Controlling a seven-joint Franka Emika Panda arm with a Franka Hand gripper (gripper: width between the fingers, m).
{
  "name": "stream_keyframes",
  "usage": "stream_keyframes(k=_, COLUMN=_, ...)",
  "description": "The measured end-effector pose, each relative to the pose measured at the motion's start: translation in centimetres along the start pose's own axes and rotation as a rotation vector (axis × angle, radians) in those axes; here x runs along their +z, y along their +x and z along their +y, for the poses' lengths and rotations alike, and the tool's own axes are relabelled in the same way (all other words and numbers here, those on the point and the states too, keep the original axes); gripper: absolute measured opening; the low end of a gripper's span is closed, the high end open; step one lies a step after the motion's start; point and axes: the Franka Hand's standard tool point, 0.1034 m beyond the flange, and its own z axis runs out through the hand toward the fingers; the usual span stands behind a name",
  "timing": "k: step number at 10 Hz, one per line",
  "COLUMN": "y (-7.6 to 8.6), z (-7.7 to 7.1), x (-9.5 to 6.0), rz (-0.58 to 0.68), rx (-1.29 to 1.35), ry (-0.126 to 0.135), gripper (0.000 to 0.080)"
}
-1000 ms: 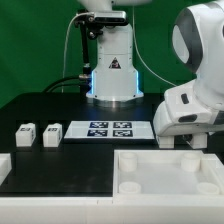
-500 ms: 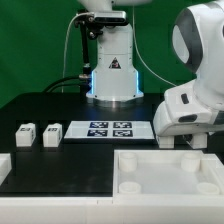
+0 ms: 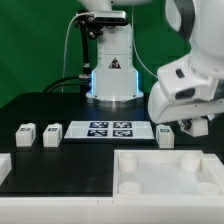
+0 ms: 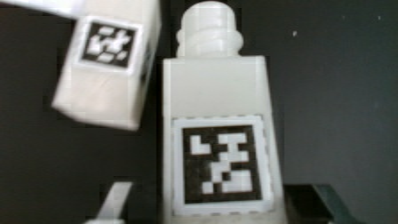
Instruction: Assemble one leg
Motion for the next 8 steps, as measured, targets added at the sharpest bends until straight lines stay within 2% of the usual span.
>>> stream_keyframes(k=1, y=0.0, z=1.1, x=-2.5, rz=0.085, rx=-0.004, ry=-0.008, gripper=0.0292)
stream_keyframes(k=2, y=0.7, z=1.6, x=-4.8, rz=0.221, rx=0.002, ry=-0.019, gripper=0.0292)
stream_keyframes(k=3, y=0.8, z=1.5, x=-5.3, rz=0.323, rx=0.003, ry=-0.028, gripper=0.0292)
stream_keyframes(k=4, y=0.5, z=1.7, x=-4.4, rz=0.375, rx=0.003, ry=-0.035, gripper=0.0292)
stream_keyframes(k=6, y=1.5, z=2.1, x=-4.8, rz=0.612, rx=0.0, ry=-0.05, gripper=0.0292)
stream_keyframes(k=7, y=2.2, z=2.2, x=-5.4, rz=0.716, rx=-0.004, ry=-0.055, gripper=0.0292)
stream_keyframes(k=8, y=3.0, z=3.6, x=-7.6, rz=0.771, rx=-0.06, ry=-0.093, gripper=0.0292)
